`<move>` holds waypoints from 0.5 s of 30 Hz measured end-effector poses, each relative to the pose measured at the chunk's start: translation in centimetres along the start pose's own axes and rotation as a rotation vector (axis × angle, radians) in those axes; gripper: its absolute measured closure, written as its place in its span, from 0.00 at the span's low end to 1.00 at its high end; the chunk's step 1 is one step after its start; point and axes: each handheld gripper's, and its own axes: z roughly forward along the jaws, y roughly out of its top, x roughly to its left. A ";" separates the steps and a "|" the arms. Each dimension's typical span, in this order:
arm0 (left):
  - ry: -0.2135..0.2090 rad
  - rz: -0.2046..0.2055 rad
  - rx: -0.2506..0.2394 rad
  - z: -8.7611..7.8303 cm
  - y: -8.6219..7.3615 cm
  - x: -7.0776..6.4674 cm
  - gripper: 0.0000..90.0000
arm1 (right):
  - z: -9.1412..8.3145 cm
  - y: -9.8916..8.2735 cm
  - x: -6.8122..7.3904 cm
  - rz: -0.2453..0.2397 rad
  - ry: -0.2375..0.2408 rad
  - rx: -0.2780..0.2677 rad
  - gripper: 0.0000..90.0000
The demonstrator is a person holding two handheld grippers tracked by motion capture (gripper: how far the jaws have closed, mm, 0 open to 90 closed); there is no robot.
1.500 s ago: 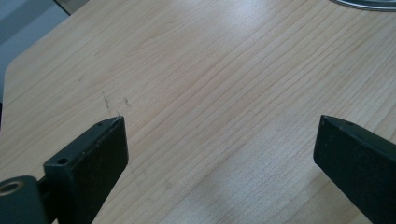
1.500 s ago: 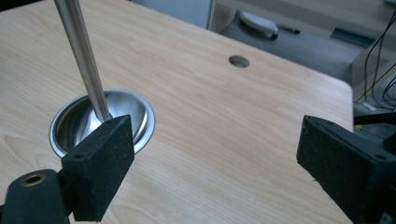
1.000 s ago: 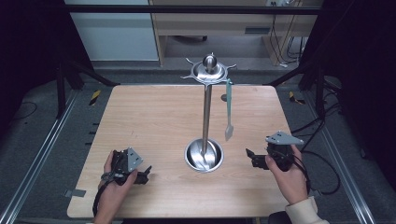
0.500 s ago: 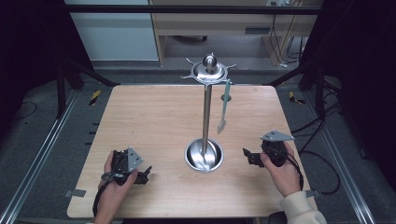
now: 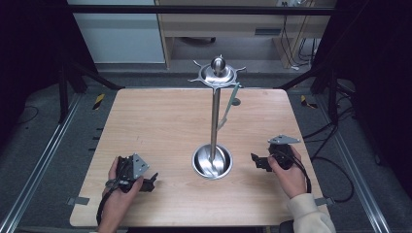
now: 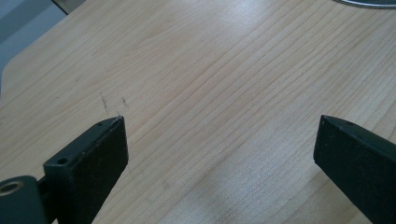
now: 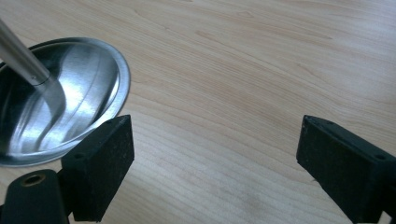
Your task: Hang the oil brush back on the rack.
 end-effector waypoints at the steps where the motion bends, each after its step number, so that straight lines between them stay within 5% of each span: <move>1: -0.002 0.000 0.001 0.0 0.0 0.0 0.03 | 0.2 0.0 -0.1 0.006 -0.001 0.000 0.13; 15: -0.002 0.001 0.000 0.0 0.0 0.0 0.03 | 2.1 0.1 -0.9 0.054 -0.011 0.010 0.13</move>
